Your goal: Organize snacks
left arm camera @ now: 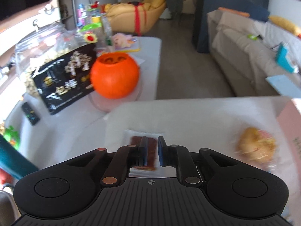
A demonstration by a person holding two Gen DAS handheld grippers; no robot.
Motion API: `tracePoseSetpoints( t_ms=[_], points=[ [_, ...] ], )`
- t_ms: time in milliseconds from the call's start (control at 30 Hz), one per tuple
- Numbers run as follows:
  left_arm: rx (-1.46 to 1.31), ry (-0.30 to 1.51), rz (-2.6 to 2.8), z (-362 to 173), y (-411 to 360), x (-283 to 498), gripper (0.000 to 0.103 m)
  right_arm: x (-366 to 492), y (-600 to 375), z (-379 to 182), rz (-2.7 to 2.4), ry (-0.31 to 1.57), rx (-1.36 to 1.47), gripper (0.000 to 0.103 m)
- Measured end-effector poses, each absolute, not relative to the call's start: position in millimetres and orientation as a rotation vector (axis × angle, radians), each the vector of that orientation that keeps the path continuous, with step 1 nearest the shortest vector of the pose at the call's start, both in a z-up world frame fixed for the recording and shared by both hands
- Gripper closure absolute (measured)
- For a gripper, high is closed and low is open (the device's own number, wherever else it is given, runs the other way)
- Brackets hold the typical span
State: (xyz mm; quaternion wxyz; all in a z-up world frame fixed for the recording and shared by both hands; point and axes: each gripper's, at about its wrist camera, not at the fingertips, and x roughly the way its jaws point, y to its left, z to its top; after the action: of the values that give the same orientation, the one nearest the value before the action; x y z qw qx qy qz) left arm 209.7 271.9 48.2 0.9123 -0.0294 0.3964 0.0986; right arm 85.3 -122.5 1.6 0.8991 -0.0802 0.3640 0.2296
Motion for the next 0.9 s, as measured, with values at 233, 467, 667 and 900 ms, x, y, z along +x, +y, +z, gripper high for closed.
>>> tracePoseSetpoints(
  t_ms=[233,467,667,900],
  points=[
    [-0.083,0.872,0.106,32.0,266.5,216.4,0.044,85.4,-122.5,1.7,0.476,0.754,-0.165,0.000],
    [-0.040,0.845,0.137,39.3,267.4,218.7,0.045,85.0,-122.6,1.9,0.475,0.754,-0.165,0.000],
    [-0.072,0.893,0.190,26.1,279.9,225.7,0.044,85.1,-122.5,1.8,0.475,0.754,-0.165,0.000],
    [-0.133,0.862,0.185,29.1,285.2,219.8,0.050,85.1,-122.5,1.8,0.475,0.754,-0.165,0.000]
  ],
)
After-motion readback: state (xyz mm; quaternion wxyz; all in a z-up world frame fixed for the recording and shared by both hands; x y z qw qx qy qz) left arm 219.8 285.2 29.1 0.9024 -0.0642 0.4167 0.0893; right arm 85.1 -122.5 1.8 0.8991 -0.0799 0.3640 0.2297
